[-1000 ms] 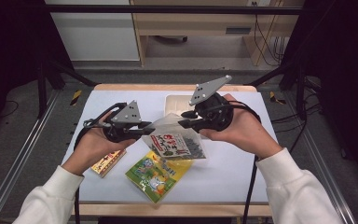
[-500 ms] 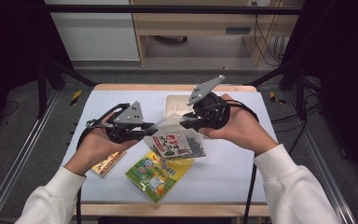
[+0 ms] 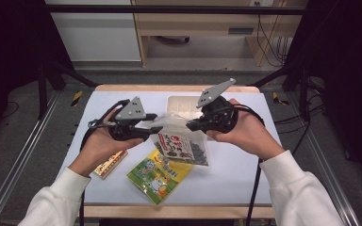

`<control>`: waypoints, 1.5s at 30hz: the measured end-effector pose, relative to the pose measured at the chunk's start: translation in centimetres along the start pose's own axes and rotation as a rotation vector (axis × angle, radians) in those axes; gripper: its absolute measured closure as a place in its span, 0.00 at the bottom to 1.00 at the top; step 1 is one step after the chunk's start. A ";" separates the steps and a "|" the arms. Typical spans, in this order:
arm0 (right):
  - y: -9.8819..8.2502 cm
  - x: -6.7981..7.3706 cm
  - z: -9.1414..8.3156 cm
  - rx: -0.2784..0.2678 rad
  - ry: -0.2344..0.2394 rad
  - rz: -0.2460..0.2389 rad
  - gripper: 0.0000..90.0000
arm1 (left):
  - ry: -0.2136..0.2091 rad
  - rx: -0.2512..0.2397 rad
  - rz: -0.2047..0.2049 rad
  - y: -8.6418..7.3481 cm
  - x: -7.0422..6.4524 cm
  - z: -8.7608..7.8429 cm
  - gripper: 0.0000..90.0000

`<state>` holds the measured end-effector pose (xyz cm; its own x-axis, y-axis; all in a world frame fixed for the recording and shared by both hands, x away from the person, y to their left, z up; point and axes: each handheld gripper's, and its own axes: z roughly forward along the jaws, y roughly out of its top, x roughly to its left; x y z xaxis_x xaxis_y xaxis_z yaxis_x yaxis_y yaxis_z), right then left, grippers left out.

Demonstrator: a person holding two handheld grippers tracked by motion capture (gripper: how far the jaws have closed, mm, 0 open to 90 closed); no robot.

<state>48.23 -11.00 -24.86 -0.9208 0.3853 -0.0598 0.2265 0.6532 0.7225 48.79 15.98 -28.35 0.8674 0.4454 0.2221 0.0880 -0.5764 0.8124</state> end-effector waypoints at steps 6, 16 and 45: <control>-2.3 -1.4 -2.7 -0.077 -0.019 0.101 0.98 | 0.112 -0.059 -0.109 0.0 0.7 -2.0 0.36; -4.3 -3.5 -7.8 -0.237 -0.083 0.208 0.99 | 0.184 0.030 -0.168 -6.2 -0.7 -2.3 0.26; -3.3 -13.2 -8.1 -0.426 -0.278 0.416 0.99 | 0.480 0.029 -0.417 -20.8 -2.6 -5.8 0.14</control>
<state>57.03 -23.50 -20.87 -0.6540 0.7417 0.1488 0.3476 0.1199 0.9300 41.85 30.72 -42.71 0.4419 0.8899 0.1129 0.3897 -0.3038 0.8694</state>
